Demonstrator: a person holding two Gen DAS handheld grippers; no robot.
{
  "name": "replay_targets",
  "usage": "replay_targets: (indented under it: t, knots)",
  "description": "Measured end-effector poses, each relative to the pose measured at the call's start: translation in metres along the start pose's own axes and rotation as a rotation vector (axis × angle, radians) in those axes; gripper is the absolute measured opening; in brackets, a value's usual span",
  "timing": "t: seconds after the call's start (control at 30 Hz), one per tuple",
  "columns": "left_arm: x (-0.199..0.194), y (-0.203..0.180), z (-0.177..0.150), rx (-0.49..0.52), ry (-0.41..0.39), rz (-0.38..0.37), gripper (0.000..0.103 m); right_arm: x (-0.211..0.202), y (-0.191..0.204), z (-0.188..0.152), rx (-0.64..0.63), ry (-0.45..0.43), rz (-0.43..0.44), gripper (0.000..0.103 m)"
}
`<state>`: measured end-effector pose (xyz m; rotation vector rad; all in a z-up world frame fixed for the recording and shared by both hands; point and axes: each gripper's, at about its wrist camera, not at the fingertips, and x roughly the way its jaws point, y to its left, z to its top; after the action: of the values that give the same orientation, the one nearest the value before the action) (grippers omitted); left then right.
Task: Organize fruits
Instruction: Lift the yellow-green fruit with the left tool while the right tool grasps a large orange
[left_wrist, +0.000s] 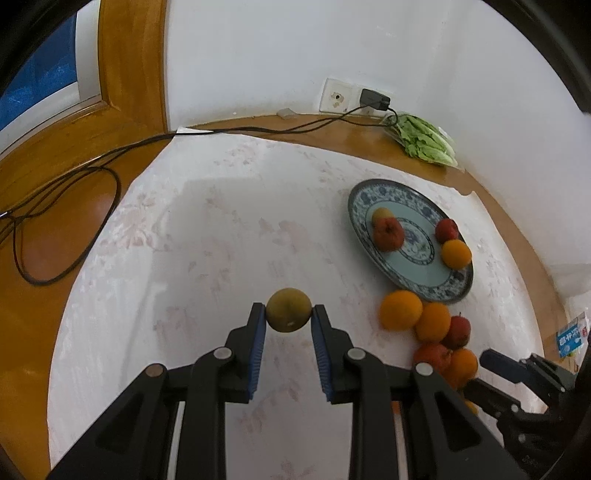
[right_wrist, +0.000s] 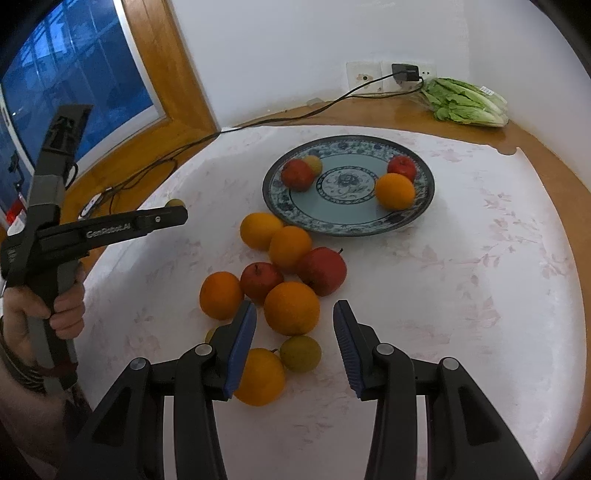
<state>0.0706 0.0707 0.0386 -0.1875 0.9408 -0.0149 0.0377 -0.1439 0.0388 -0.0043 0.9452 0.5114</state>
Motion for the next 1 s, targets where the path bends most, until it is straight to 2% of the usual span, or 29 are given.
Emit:
replay_targets:
  t: [0.73, 1.0]
  knots:
    - [-0.005, -0.011, -0.012, -0.026, 0.013, -0.020, 0.026, 0.021, 0.001, 0.002, -0.013, 0.034, 0.025, 0.045]
    - [-0.005, -0.014, -0.012, -0.023, 0.015, -0.019, 0.026, 0.019, -0.002, 0.003, 0.009, 0.031, 0.042, 0.037]
